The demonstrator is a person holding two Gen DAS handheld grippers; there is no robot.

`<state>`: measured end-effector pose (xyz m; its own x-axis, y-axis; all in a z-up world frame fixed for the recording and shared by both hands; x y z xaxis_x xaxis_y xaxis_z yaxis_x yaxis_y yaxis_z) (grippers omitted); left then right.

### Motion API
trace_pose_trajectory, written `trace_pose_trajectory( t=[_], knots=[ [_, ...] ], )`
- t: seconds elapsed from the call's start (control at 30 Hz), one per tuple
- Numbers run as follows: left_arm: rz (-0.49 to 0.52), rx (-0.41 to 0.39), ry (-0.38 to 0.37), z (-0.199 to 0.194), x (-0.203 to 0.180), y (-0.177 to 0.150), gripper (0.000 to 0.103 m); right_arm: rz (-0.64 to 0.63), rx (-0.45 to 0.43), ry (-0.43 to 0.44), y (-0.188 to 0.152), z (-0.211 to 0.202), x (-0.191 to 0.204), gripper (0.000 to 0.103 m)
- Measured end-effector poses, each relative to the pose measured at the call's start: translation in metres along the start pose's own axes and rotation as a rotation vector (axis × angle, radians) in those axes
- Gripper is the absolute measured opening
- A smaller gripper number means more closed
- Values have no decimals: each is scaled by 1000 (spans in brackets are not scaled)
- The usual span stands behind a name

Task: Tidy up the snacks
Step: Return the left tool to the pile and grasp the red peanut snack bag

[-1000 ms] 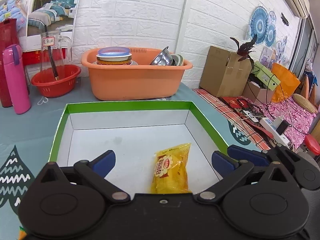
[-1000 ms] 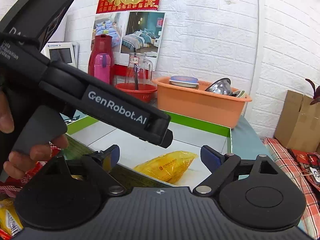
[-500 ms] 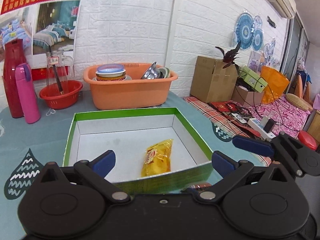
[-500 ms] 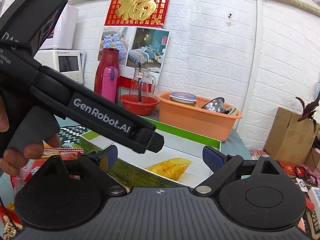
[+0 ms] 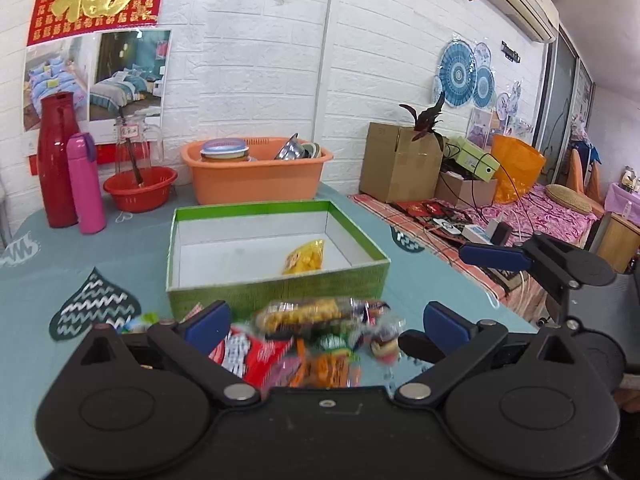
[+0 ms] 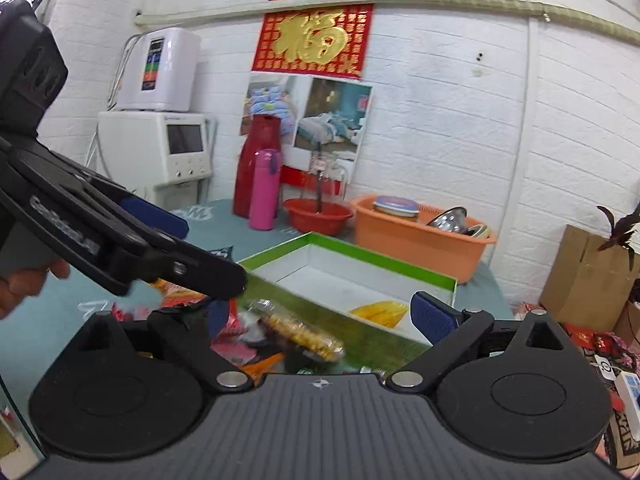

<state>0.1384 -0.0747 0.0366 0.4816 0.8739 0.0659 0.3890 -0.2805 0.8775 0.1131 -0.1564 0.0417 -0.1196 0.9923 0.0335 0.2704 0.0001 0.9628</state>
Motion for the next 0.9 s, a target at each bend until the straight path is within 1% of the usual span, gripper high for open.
trace_pose_trajectory(
  t=[0.1,0.23,0.3,0.4,0.47,0.57,0.63,0.7,0.73,0.77,0.8,0.83,0.9],
  knots=[
    [-22,2,7,-20,2,-22,103,-12,31,26,-21,-8,9,103],
    [-97,42,28,-37,9,-64,103,-2,119,75,-65,-16,22,103],
    [-145,76,7,-39,8,-85,103,13,170,113,-87,-18,31,103],
    [-216,110,-49,-38,2,-110,103,21,237,191,-110,-18,49,103],
    [-258,127,-77,-36,0,-121,103,20,260,232,-117,-13,60,103],
    [-314,154,-96,-28,2,-131,103,24,275,273,-119,-2,74,103],
    [-346,157,-117,-24,5,-134,103,36,286,309,-121,3,81,103],
    [-354,157,-118,-19,6,-132,103,64,307,340,-124,5,86,103],
    [-350,160,-122,-16,7,-131,98,74,319,354,-126,6,87,103],
    [-341,165,-134,-12,6,-130,84,84,334,375,-127,4,89,89],
    [-339,175,-144,-9,5,-131,71,93,336,383,-127,2,89,84],
    [-339,185,-155,-5,4,-132,68,92,333,391,-127,-1,88,82],
    [-337,195,-163,0,4,-135,67,90,324,388,-127,-4,87,82]
  ],
)
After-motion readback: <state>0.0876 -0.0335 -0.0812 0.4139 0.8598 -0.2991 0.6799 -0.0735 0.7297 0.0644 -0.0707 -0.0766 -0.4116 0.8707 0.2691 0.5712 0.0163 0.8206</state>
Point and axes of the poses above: each gripper's, at about its wrist camera, not at the fingertips, and z roughly the way its jaws point, x to its left, y to its top, the point moved 9 cm from there along z, roughly the way its jaws point, and after that the axes turned 11 degrees about z, right-handed, at the moved point
